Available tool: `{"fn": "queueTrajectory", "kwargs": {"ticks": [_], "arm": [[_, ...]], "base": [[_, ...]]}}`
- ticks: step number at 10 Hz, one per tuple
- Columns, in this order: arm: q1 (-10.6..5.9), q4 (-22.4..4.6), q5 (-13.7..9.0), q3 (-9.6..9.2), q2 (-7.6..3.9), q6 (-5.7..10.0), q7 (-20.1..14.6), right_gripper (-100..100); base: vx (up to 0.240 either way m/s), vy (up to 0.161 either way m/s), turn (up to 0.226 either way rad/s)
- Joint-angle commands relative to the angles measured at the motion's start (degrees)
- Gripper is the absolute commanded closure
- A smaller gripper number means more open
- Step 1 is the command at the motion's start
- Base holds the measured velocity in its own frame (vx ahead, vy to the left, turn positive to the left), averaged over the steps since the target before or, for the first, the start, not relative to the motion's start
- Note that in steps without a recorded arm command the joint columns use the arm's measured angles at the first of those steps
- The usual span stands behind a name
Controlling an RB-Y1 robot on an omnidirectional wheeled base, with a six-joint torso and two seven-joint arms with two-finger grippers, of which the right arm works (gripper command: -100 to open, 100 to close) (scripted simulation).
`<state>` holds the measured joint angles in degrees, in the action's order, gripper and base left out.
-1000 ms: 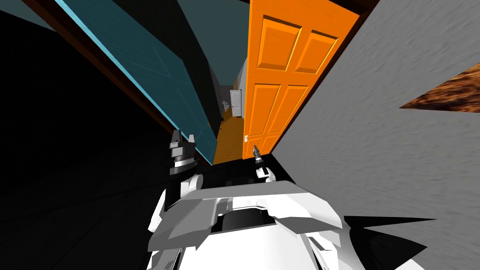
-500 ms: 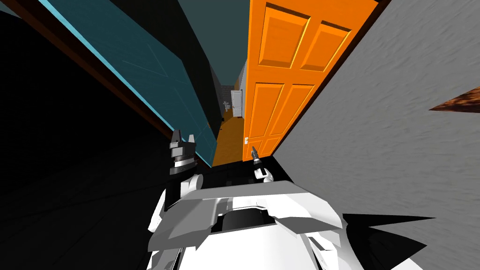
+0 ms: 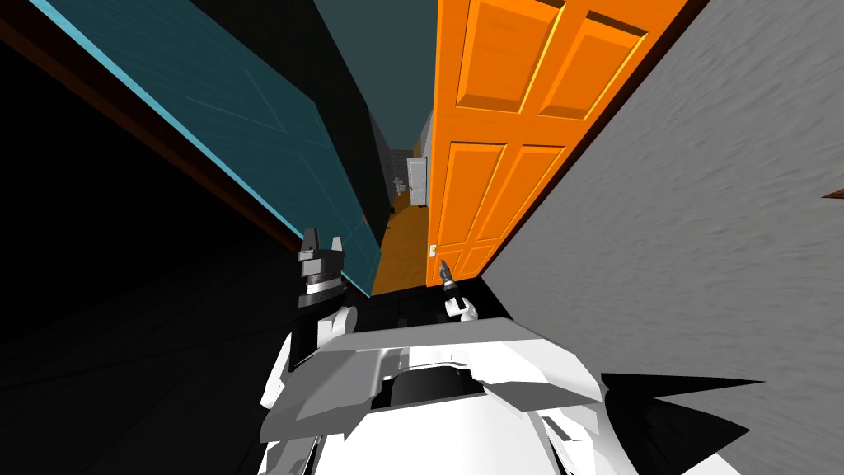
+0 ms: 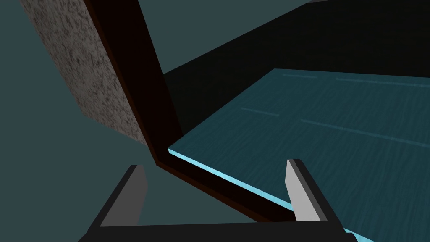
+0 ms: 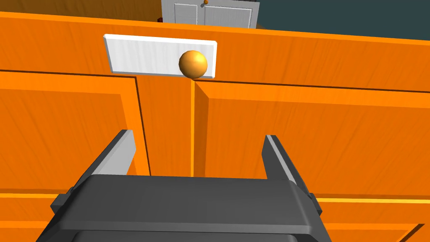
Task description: Push the door open
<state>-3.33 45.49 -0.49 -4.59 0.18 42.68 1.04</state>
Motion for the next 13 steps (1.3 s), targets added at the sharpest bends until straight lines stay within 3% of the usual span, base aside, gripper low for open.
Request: {"fn": "queueTrajectory", "kwargs": {"ticks": [1, 3, 4, 7, 10, 12, 13], "arm": [[-0.7, -1.9, -0.1, -0.16, 0.58, 0.5, 0.2, -100], [-0.65, -1.8, -0.1, -0.19, 0.68, 0.41, 0.3, -100], [-0.74, -2.2, -0.2, -0.01, -0.93, 0.7, 0.3, -100], [-0.8, -2.7, -0.3, 0.3, -1.9, 1.06, 0.3, -100], [-0.88, -3.2, -0.5, 0.62, -1.33, 1.44, 0.4, -100], [-0.92, -3.5, -0.6, 0.81, -0.08, 1.67, 0.4, -100], [-0.84, -3.2, -0.5, 0.73, -0.51, 1.52, 0.4, -100]], "base": [[0.083, -0.038, 0.024], [0.061, -0.02, 0.013], [0.146, 0.011, 0.032], [0.208, 0.009, 0.027], [0.179, 0.03, 0.021], [0.181, 0.03, 0.02], [0.081, 0.017, -0.003]]}}
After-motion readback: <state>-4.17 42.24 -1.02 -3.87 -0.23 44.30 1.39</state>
